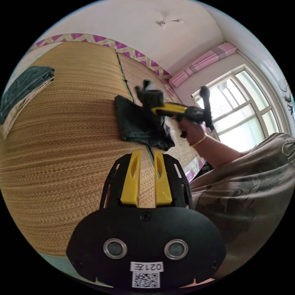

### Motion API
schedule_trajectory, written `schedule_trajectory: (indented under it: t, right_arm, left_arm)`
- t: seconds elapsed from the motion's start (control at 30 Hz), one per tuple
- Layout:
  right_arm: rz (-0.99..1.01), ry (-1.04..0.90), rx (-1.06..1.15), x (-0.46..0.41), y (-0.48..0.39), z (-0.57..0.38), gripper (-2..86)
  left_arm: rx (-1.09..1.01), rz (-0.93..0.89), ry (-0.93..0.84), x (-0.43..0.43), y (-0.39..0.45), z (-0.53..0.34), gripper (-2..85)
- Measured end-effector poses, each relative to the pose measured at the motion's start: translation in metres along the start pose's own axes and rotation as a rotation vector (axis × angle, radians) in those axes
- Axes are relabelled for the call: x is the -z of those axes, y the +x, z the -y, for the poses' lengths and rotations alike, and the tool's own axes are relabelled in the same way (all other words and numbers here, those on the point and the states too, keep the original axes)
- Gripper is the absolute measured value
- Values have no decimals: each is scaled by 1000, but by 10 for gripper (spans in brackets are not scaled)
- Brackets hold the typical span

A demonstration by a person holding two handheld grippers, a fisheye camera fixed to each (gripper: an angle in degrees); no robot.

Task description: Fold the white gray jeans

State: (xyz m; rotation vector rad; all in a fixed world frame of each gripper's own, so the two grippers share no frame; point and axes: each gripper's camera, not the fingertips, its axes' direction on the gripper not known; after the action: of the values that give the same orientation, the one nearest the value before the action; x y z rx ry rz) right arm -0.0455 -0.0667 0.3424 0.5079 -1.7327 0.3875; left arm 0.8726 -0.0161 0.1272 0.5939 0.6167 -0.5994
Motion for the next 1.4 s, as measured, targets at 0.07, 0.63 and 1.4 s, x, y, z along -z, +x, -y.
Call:
schedule_trajectory:
  t: [0.07, 0.63, 1.4]
  right_arm:
    - [17, -139, 46, -65, -35, 14, 78]
    - [376, 97, -345, -90, 125, -88, 54]
    - [1161, 3, -765, -362, 508, -386, 9]
  left_arm:
    - [20, 0, 2, 16, -18, -3, 65]
    - [5, -74, 54, -29, -83, 157, 98]
    - [316, -302, -296, -130, -157, 317, 51]
